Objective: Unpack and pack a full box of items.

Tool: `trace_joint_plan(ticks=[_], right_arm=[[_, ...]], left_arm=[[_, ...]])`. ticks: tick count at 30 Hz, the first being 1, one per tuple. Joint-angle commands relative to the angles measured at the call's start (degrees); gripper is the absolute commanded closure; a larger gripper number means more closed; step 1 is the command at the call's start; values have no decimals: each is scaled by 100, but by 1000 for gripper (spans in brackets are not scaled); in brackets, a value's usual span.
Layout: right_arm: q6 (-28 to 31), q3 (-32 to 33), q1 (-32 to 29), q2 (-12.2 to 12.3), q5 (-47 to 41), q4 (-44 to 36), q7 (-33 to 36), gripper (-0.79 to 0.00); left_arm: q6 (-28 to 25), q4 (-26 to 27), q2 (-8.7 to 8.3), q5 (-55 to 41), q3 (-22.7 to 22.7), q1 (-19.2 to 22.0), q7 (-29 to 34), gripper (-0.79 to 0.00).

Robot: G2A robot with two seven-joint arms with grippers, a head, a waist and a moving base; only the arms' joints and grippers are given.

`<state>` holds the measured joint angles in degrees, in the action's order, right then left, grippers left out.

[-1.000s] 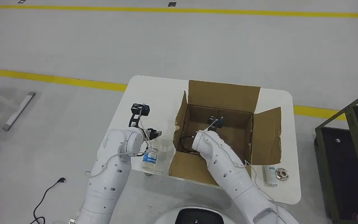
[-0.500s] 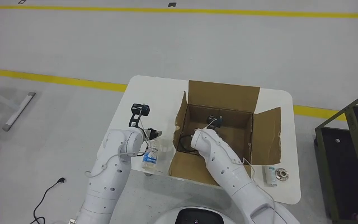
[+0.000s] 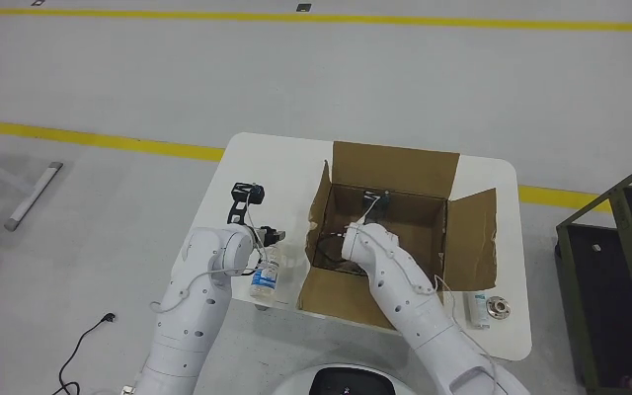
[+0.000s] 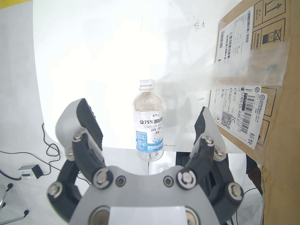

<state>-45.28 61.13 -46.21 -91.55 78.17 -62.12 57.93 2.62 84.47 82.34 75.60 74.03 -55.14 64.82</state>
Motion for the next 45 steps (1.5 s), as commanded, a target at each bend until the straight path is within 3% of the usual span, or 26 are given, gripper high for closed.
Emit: trace_joint_plan(ticks=[1,5,6,7,18,19,29,35,40,42,45], right_arm=[[181,113,-181,57,136,-447,183,0],[510,480,-594,173,236,-1249,586,0],[592,495,-644,192,349,-1310,631,-200],[592,495,-644,192,349,-1310,631,-296],[592,495,-644,192,349,-1310,631,-296],[636,506,-680,193,317,-1321,551,-785],[882,751,-427,156,-178,-1001,526,-785],[984,725,87,111,-280,-254,1092,-785],[1028,669,431,13,-635,475,1135,-785],[1005,630,532,-19,-713,737,1071,-699],[1026,601,648,-64,-888,1046,937,-736]], left_arm=[[0,0,0,0,0,0,0,-785],[0,0,0,0,0,0,0,-785],[0,0,0,0,0,0,0,-785],[0,0,0,0,0,0,0,-785],[0,0,0,0,0,0,0,-785],[0,0,0,0,0,0,0,-785],[0,0,0,0,0,0,0,-785],[0,0,0,0,0,0,0,-785],[0,0,0,0,0,0,0,-785],[0,0,0,0,0,0,0,-785],[0,0,0,0,0,0,0,-785]])
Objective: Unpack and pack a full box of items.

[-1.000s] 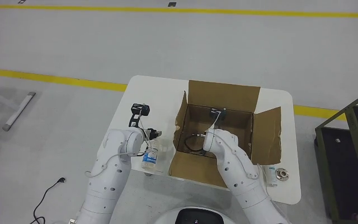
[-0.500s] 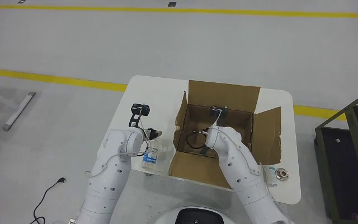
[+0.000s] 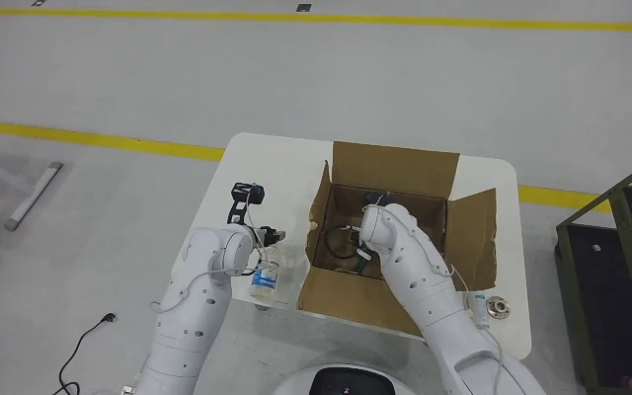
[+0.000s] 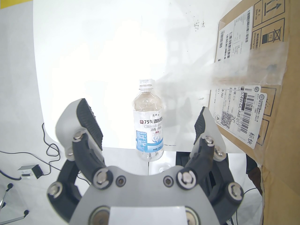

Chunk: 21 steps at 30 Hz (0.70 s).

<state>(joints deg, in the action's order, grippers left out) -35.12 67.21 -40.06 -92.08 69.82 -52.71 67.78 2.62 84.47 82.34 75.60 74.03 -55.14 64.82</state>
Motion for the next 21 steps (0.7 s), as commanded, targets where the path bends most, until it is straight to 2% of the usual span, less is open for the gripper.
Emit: trace_joint_plan(ticks=[1,3,8,13,21], right_arm=[[23,-23,69,-25,-87,201,-88,-739],[40,-39,132,-49,-172,360,-170,-730],[115,-53,266,-98,-390,714,-353,-625],[151,-63,373,-139,-558,1009,-526,-483],[191,-112,540,-189,-689,1361,-647,-496]], left_arm=[[0,0,0,0,0,0,0,-785],[0,0,0,0,0,0,0,-785],[0,0,0,0,0,0,0,-785],[0,0,0,0,0,0,0,-785],[0,0,0,0,0,0,0,-785]])
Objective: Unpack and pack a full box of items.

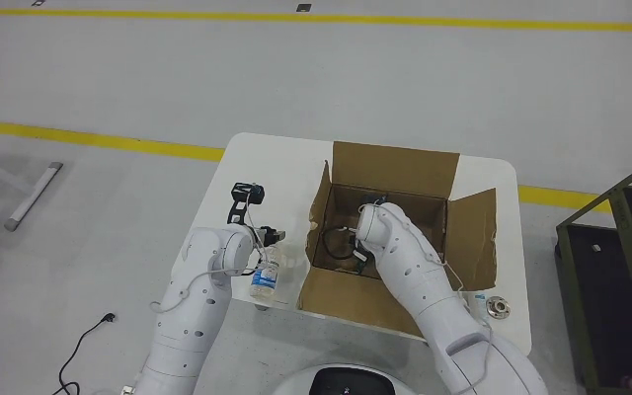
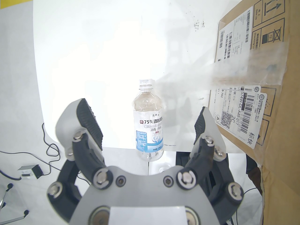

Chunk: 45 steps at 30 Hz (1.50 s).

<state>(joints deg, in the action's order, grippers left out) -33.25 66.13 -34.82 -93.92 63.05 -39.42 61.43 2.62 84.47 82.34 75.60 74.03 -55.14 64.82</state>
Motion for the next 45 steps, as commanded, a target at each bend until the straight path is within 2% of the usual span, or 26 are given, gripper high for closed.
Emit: trace_joint_plan(ticks=[1,12,15,24,29,40,42,45], right_arm=[[3,-10,31,-8,-16,65,-29,-489],[-79,-46,167,-37,-56,273,-71,-459],[-102,-61,179,-40,-48,299,-61,-413],[-153,-123,215,-54,5,360,33,-437],[-151,-164,248,-73,3,482,23,-382],[-148,-203,353,-118,-77,750,-75,-379],[-140,-208,374,-125,-91,784,-96,-360],[-153,-213,400,-134,-108,832,-125,-292]], left_arm=[[0,0,0,0,0,0,0,-785],[0,0,0,0,0,0,0,-785],[0,0,0,0,0,0,0,-785],[0,0,0,0,0,0,0,-785],[0,0,0,0,0,0,0,-785],[0,0,0,0,0,0,0,-785],[0,0,0,0,0,0,0,-785],[0,0,0,0,0,0,0,-785]])
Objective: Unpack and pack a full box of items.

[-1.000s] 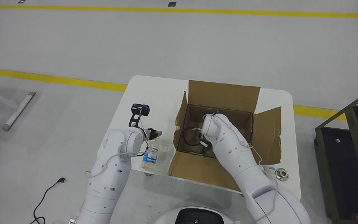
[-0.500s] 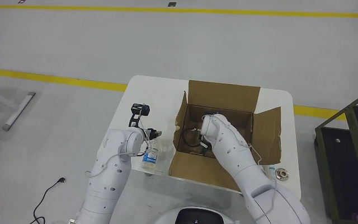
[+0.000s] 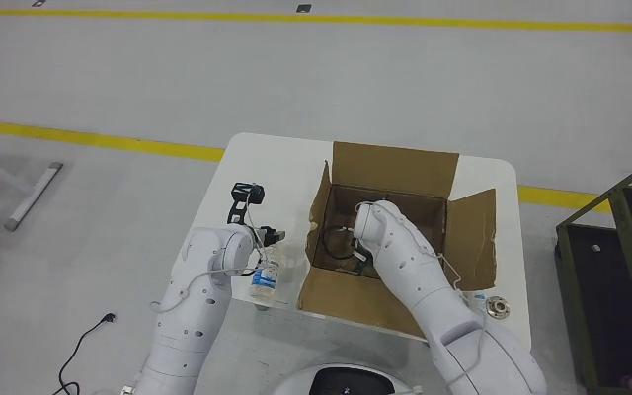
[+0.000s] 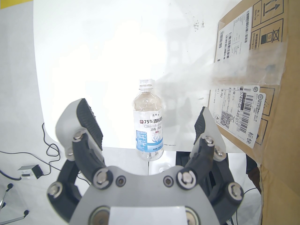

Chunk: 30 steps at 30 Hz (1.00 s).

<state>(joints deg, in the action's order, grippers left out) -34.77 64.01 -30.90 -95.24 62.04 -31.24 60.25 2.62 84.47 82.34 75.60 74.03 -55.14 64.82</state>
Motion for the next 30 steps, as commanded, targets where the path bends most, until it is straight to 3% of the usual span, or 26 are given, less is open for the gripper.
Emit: trace_joint_plan(ticks=[1,9,30], right_arm=[[-8,-8,17,-5,-1,32,-18,-256],[-56,-40,59,-25,14,90,-85,0],[101,46,-158,109,284,-617,26,0]], left_arm=[[0,0,0,0,0,0,0,-785],[0,0,0,0,0,0,0,-785],[0,0,0,0,0,0,0,-785]])
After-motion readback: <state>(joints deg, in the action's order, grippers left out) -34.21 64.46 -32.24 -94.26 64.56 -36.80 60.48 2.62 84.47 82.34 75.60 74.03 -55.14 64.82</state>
